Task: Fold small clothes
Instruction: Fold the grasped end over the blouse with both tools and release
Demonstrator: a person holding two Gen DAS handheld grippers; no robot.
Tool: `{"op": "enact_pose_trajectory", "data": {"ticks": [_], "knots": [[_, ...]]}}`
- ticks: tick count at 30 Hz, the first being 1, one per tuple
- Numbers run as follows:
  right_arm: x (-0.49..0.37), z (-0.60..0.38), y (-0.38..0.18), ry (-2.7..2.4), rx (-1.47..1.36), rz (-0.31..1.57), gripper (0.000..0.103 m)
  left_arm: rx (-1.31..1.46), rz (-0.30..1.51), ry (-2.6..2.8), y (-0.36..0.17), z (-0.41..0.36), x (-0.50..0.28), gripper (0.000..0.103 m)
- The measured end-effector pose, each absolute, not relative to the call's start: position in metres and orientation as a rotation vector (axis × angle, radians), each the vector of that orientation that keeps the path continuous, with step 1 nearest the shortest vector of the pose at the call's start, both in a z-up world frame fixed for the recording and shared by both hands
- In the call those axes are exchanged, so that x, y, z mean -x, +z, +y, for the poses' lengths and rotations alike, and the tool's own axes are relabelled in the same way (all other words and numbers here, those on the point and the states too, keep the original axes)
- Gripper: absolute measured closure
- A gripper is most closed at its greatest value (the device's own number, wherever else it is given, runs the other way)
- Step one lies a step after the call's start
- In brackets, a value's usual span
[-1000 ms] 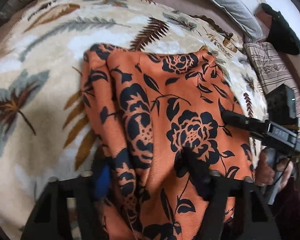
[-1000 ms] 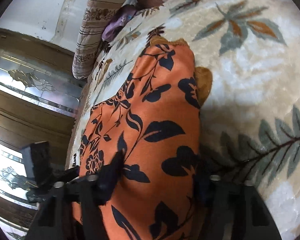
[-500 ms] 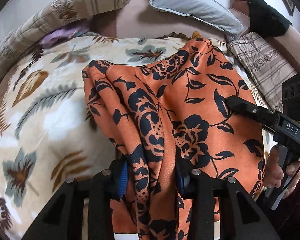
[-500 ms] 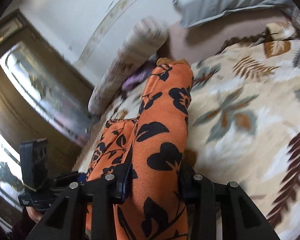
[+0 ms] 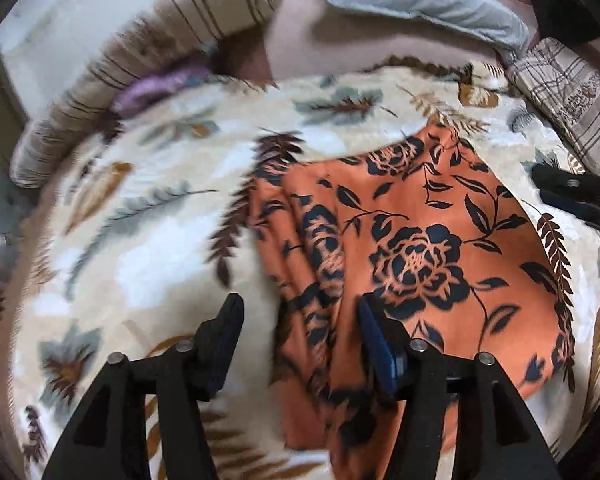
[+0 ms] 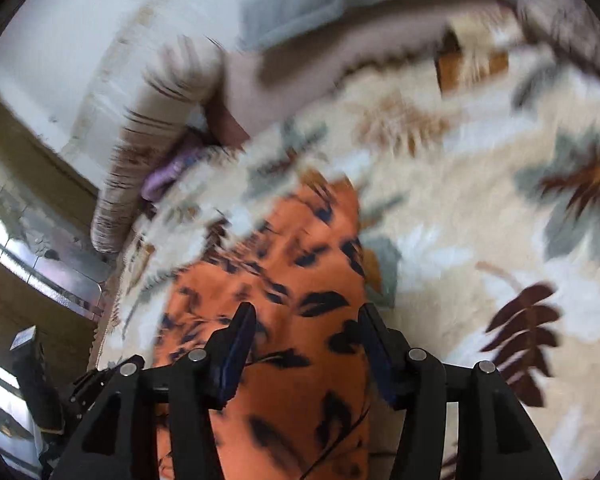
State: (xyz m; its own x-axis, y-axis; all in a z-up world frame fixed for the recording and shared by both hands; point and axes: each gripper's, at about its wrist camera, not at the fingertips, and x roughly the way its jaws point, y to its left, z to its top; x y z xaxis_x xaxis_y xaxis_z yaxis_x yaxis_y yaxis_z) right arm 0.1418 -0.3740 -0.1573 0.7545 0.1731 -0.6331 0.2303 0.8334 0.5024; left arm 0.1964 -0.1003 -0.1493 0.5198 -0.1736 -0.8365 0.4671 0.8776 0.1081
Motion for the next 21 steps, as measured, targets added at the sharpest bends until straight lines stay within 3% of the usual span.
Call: {"op": "enact_pose_trajectory", "data": {"ticks": [2, 4, 5, 8, 12, 14, 16, 18, 21], "knots": [[-0.128, -0.356, -0.146, 0.016, -0.552, 0.728, 0.048, -0.322, 0.948, -0.404, -0.144, -0.095, -0.181, 0.042], [-0.119, -0.339, -0.145, 0.03, -0.492, 0.756, 0.067, -0.305, 0.937, -0.4, -0.146, -0.089, -0.165, 0.042], [-0.114, -0.332, -0.151, 0.022, -0.461, 0.788, 0.072, -0.311, 0.938, -0.394, -0.15, -0.086, -0.156, 0.042], [-0.109, -0.311, -0.192, -0.018, -0.414, 0.965, 0.071, -0.36, 1.0, -0.349, -0.178, -0.089, -0.15, 0.04], [-0.088, -0.297, -0.169, -0.036, -0.372, 0.901, 0.072, -0.352, 0.947, -0.33, -0.152, -0.086, -0.137, 0.04], [-0.064, -0.294, -0.149, -0.024, -0.416, 0.816, 0.068, -0.359, 0.863, -0.32, -0.126, -0.084, -0.124, 0.039], [-0.033, -0.287, -0.128, -0.049, -0.37, 0.743, 0.068, -0.338, 0.786, -0.303, -0.099, -0.08, -0.108, 0.023], [-0.014, -0.279, -0.117, -0.083, -0.337, 0.694, 0.068, -0.307, 0.717, -0.269, -0.075, -0.075, -0.095, 0.015], [0.013, -0.275, -0.102, -0.111, -0.358, 0.648, 0.067, -0.251, 0.645, -0.255, -0.046, -0.068, -0.075, 0.013]]}}
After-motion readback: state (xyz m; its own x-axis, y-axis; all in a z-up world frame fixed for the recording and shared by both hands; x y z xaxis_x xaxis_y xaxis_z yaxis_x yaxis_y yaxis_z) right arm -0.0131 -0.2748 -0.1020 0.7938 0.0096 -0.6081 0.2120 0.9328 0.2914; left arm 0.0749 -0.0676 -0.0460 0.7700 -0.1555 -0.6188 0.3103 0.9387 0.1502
